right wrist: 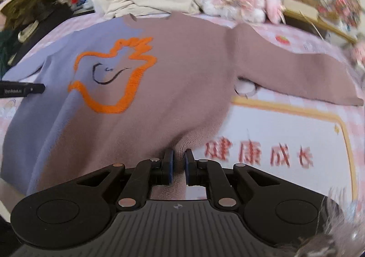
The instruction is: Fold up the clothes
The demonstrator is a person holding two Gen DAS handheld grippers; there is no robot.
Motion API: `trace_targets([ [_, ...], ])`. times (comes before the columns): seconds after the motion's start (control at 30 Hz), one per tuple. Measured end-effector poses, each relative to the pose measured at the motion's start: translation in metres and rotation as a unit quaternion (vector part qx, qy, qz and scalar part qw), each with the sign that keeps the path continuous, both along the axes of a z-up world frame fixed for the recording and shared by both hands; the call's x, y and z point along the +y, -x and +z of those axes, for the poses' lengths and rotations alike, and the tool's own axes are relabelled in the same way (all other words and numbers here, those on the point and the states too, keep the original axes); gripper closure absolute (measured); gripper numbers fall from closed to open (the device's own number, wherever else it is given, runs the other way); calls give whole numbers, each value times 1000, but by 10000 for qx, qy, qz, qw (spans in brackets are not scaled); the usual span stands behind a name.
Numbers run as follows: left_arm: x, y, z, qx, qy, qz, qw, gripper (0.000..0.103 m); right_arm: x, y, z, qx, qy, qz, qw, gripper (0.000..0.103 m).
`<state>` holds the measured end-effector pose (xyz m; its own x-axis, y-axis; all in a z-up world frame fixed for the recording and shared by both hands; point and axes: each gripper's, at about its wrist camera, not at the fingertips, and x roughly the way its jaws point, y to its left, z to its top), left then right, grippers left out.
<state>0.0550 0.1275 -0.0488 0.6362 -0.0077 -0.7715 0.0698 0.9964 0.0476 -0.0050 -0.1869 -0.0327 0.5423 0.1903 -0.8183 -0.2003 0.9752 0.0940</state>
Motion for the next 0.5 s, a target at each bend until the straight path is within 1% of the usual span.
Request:
trace_targets([
  [0.07, -4, 0, 0, 1, -28, -70, 10000, 83, -12, 2, 1, 125, -90, -250, 9996, 93],
  [0.13, -7, -1, -1, 3, -52, -139, 9999, 84, -19, 8, 2, 276, -213, -283, 9990, 93],
  [0.2, -11, -1, -1, -31, -124, -194, 9997, 84, -15, 13, 2, 325, -200, -87, 9992, 93],
  [0.3, -11, -1, -2, -38, -99, -154, 9998, 84, -8, 12, 2, 208, -25, 58, 9998, 94],
  [0.43, -14, -3, -1, -24, -14, -64, 10000, 84, -26, -4, -1, -43, 71, -672, 9977, 94],
  [0.47, -16, -4, -1, -18, 16, -57, 10000, 84, -31, -7, -1, -77, 73, -817, 9966, 94],
  [0.5, -20, -3, -1, -27, 1, -74, 10000, 84, -34, -9, -1, -76, 60, -842, 9964, 94],
])
